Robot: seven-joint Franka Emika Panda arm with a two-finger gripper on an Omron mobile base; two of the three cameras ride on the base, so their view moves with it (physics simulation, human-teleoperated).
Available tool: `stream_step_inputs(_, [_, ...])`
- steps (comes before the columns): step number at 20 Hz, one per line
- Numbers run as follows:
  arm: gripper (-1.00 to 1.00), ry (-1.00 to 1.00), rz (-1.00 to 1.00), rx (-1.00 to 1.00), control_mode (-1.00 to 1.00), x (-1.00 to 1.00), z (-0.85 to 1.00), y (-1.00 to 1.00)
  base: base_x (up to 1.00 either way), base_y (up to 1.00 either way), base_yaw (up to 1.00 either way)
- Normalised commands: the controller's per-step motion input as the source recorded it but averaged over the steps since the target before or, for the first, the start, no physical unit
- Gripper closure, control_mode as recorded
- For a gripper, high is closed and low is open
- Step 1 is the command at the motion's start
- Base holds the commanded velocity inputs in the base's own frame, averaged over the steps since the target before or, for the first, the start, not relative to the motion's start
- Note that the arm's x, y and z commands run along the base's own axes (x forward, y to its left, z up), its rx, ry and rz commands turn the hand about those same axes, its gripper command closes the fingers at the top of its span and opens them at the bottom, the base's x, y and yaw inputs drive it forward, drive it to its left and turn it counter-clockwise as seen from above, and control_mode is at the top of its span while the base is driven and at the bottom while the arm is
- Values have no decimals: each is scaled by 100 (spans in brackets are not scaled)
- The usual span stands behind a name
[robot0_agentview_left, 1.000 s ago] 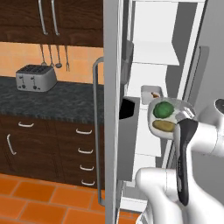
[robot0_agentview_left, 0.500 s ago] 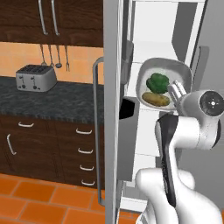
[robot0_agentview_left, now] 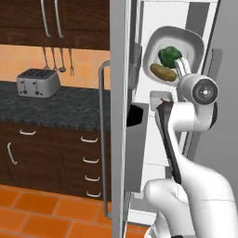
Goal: Take the meat container that has the chicken drumstick and place it on the second highest rack of the freezer. Then take the vegetable container that has the potato and broccoli and place it on the highest rack of the freezer.
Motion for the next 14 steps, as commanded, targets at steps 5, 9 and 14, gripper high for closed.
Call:
stream_step_inputs(5, [100,27,2,5,-100,64,31,-15,0,0,0])
stream_step_inputs(9, [100,4,0,0,-100,74,0,-10,0,0,0])
stream_step_inputs(14, [100,7,0,0,-100,99,0,-13,0,0,0])
